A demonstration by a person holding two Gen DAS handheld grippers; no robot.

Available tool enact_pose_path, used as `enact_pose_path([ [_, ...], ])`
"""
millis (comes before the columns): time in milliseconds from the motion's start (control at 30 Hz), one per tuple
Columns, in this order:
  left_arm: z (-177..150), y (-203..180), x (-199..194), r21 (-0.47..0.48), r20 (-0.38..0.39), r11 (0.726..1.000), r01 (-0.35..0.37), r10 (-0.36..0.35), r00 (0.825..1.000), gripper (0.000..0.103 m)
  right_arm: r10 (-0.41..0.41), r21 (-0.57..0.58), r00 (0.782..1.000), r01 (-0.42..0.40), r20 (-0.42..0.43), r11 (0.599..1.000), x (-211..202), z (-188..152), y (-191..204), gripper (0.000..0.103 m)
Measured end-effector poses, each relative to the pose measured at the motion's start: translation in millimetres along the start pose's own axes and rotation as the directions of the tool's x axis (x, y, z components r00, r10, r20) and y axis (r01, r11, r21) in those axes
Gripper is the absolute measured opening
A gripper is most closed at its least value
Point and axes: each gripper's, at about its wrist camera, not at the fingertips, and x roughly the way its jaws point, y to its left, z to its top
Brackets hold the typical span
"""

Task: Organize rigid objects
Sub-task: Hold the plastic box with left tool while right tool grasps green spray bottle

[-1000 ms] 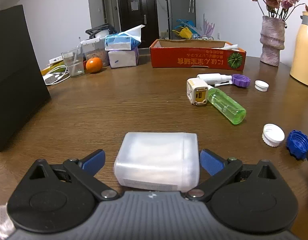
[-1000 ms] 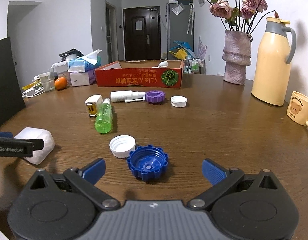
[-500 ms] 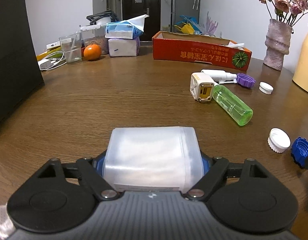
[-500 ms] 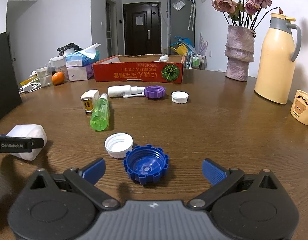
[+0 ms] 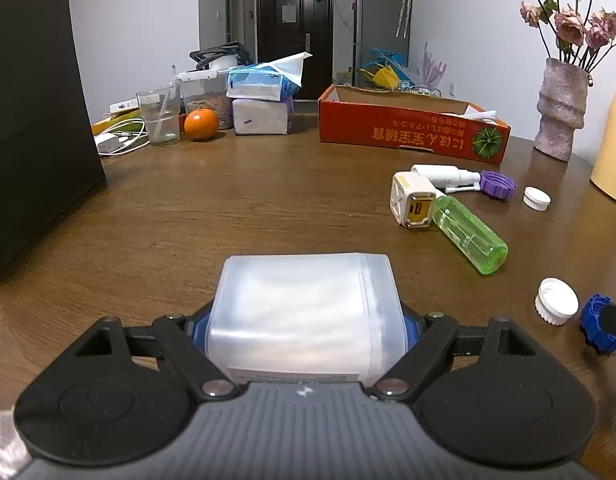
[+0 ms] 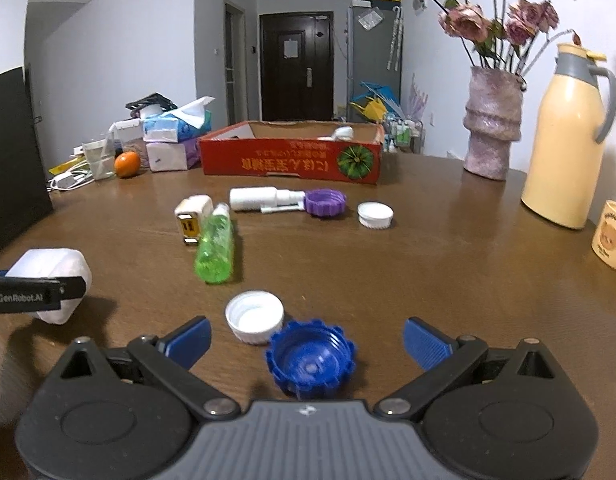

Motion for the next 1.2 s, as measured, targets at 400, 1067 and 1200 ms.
enact_pose_path([
  [400,18.0,14.8,-1.3,-0.014,0.025,0.999,-0.033,0.034,0.999,0.083,0.065,-0.079,0.998,-0.064,0.014,0.995,27.8,38.3,34.0,0.095],
  [1067,33.9,23.5,8.6,-0.019,0.031,0.999,-0.045,0.046,0.998,0.083,0.091,-0.078,0.983,-0.105,-0.162,0.991,127.3,74.4,65.3,0.054],
  [1200,38.6,24.6,12.7,-0.024,0.03,0.998,-0.05,0.051,0.998,0.083,0.093,-0.066,0.977,-0.107,-0.192,0.992,139.8,78.5,68.2,0.046],
])
